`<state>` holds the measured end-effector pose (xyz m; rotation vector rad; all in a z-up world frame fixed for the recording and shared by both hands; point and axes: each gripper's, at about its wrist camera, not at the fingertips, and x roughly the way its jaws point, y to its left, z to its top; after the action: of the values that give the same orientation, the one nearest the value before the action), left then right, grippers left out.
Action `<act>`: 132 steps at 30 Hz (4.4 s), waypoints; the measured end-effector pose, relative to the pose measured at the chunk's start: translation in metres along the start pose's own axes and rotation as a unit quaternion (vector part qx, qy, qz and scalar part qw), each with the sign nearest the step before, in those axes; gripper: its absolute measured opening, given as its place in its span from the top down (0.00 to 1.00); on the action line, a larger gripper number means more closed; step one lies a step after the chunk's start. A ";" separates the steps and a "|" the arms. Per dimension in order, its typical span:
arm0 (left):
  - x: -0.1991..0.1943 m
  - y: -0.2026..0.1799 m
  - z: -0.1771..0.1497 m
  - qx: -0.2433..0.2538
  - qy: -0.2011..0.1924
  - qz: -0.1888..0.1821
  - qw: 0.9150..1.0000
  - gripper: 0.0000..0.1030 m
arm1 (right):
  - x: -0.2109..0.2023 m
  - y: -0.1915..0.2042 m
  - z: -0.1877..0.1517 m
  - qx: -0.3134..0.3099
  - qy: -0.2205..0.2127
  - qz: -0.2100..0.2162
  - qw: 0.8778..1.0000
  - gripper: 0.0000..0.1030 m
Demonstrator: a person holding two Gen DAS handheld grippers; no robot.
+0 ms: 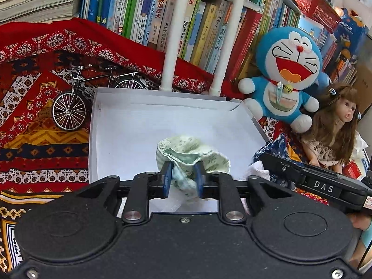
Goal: Organize soft objects
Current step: 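Carry the green cloth and blue pouch into the white tray and release both, then grasp the white fluffy ball with the left gripper while the right gripper moves to the gold sequin balls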
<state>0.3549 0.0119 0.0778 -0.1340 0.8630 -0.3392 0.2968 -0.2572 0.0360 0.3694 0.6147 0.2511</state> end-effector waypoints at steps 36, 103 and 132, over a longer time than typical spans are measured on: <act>-0.134 0.025 -0.062 -0.007 -0.109 0.024 0.994 0.20 | -0.093 0.052 -0.030 -0.081 -0.049 0.031 0.995 0.08; -0.150 0.097 -0.227 -0.033 -0.124 0.145 0.981 0.16 | -0.126 0.057 -0.156 -0.238 -0.044 -0.018 0.970 0.00; -0.149 0.091 -0.224 -0.042 -0.128 0.124 0.983 0.83 | -0.116 0.042 -0.158 -0.254 -0.040 -0.087 0.962 0.16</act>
<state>0.1159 0.1534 0.0177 -0.1429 0.6292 -0.0495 0.1051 -0.2169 -0.0060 -0.1694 0.4777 0.2145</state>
